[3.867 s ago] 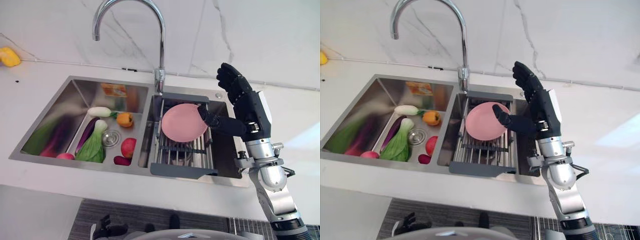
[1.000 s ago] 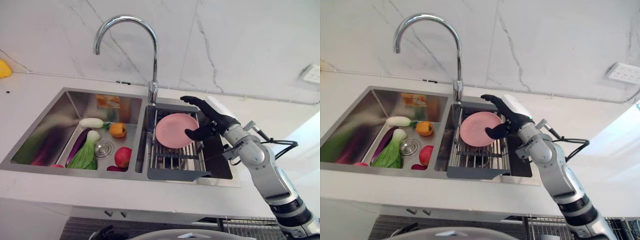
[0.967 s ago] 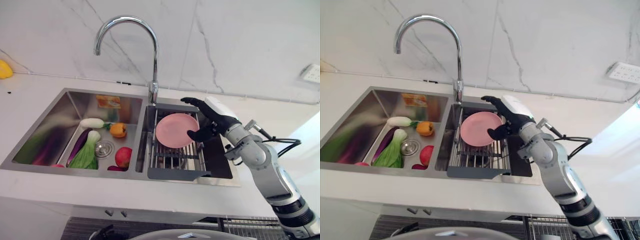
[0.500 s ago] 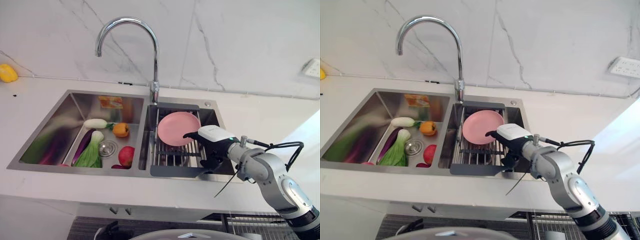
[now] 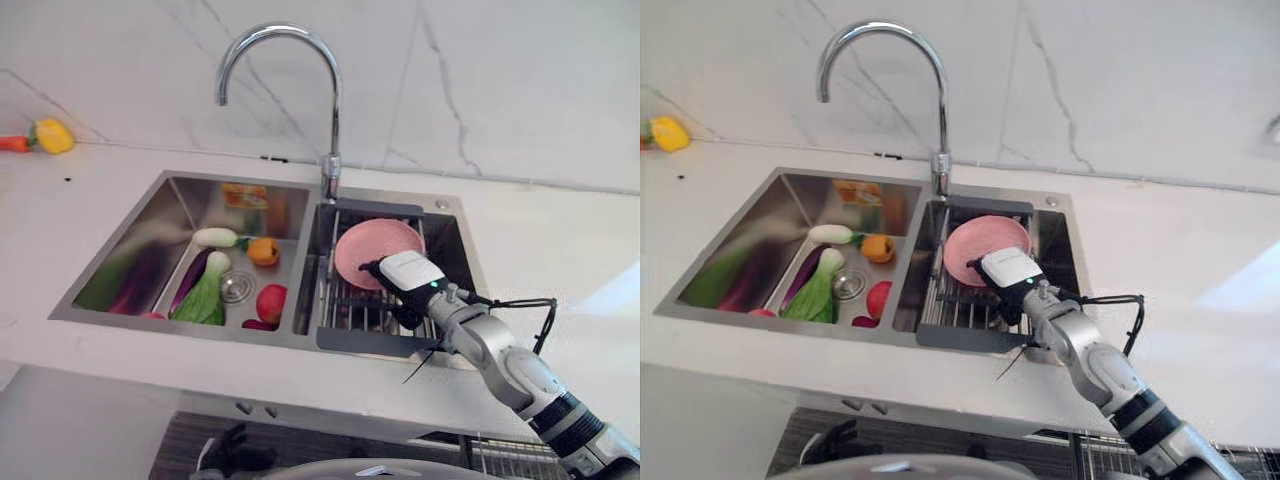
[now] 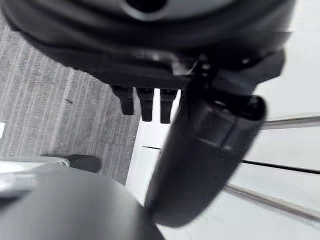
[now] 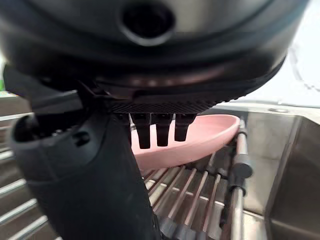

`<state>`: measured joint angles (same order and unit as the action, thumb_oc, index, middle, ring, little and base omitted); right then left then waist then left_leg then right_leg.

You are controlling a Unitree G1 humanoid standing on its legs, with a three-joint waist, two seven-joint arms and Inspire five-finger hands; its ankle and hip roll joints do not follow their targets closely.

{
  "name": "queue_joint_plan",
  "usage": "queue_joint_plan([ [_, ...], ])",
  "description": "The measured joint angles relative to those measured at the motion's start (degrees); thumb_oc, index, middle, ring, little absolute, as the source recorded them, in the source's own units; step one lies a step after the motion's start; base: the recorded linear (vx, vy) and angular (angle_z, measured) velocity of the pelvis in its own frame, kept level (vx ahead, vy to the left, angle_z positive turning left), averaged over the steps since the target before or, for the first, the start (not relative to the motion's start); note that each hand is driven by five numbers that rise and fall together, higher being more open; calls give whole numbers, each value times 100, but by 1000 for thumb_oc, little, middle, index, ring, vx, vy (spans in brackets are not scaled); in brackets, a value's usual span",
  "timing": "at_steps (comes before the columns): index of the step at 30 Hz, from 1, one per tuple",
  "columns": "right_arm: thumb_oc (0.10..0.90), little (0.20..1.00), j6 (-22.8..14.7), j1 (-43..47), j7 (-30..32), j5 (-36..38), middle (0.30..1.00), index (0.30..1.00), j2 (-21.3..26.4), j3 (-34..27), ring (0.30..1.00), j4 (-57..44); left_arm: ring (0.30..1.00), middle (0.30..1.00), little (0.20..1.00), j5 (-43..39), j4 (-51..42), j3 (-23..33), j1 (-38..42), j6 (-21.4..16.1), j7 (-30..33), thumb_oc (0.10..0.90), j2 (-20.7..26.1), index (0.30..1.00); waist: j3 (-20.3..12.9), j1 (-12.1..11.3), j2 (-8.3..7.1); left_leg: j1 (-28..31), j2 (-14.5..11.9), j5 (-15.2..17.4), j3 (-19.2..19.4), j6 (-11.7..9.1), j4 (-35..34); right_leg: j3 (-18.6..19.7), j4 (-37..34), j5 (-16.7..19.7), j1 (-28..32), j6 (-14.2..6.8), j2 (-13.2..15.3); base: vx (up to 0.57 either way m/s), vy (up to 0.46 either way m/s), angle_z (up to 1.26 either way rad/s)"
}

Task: Place the dishes in the dishwasher.

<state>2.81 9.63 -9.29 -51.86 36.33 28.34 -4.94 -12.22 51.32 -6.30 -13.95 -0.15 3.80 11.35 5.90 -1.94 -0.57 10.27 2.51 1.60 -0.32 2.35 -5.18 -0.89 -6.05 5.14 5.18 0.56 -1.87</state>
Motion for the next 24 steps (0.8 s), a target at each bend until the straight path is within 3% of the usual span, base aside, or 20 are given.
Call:
queue_joint_plan([
  [2,800,900,-30,253,150,-91,900,900,-55,210,900,365,900,900,900,-52,1171,210,416,-321,4,800,-51,900,-24,-34,-55,-51,3,0,-40,-6,27,-44,0,-1,4,-2,12,-29,-15,8],
  [3,800,900,-57,274,265,-201,900,900,-44,280,900,388,900,900,900,-43,1385,239,527,-268,36,800,-39,900,-32,-21,-136,-66,1,1,-57,-8,44,-59,-1,-3,4,1,9,-10,-10,6],
  [7,800,900,-112,273,1022,-581,900,900,-104,473,900,822,900,900,900,-41,1481,236,460,-325,82,800,31,900,-16,-27,-252,-103,7,1,-131,-42,34,-262,-2,-18,-5,-25,51,-2,-1,11],
  [8,756,834,-126,273,1244,-706,834,834,-106,540,834,941,900,900,900,-40,1480,225,450,-359,83,800,32,900,-14,-33,-250,-113,13,0,-130,-43,27,-366,-2,-23,-10,-19,83,-3,2,6],
  [9,400,300,-125,271,1570,-845,300,300,-122,629,300,1114,900,900,900,-39,1483,217,446,-368,87,800,33,900,-13,-28,-248,-126,15,1,-121,-42,21,-438,-2,-23,-17,-19,104,-5,2,3],
  [11,400,300,-107,274,2409,-1041,300,300,-198,831,300,1546,900,900,900,-34,1537,208,464,-411,93,800,34,900,-16,-11,-253,-141,14,25,-122,-8,-5,-607,-2,-7,-42,-46,143,0,0,0],
  [13,400,300,62,326,2791,-1129,300,300,-285,817,300,1766,900,900,900,56,1523,199,486,-432,109,800,28,900,-22,4,-245,-207,7,40,-157,8,-37,-668,-1,-15,-120,-70,153,-6,-3,3],
  [16,400,300,715,575,3804,-1339,300,300,-570,649,300,2351,900,900,900,87,1514,19,567,-441,159,800,22,900,-19,-79,-202,-342,-8,20,-187,-22,-34,-737,-1,-2,-242,-95,153,-5,-2,12],
  [17,400,300,715,575,3804,-1339,300,300,-570,649,300,2351,900,900,900,87,1514,19,567,-441,159,800,22,900,-19,-79,-202,-342,-8,20,-187,-22,-34,-737,-1,-2,-242,-95,153,1,-4,13],
  [19,400,300,842,582,4276,-1327,300,300,-600,626,300,2379,900,900,900,86,1554,-7,511,-425,209,800,-32,900,-67,-65,-55,-339,-28,-15,-185,-85,-31,-808,-2,2,-231,-98,153,-9,-4,5],
  [24,400,300,843,584,4577,-1331,300,300,-607,639,300,2462,900,900,900,80,1551,-10,530,-426,203,800,-45,900,-77,-88,-41,-346,-38,-36,-187,-117,-27,-839,-2,14,-222,-99,151,-6,-2,4],
])
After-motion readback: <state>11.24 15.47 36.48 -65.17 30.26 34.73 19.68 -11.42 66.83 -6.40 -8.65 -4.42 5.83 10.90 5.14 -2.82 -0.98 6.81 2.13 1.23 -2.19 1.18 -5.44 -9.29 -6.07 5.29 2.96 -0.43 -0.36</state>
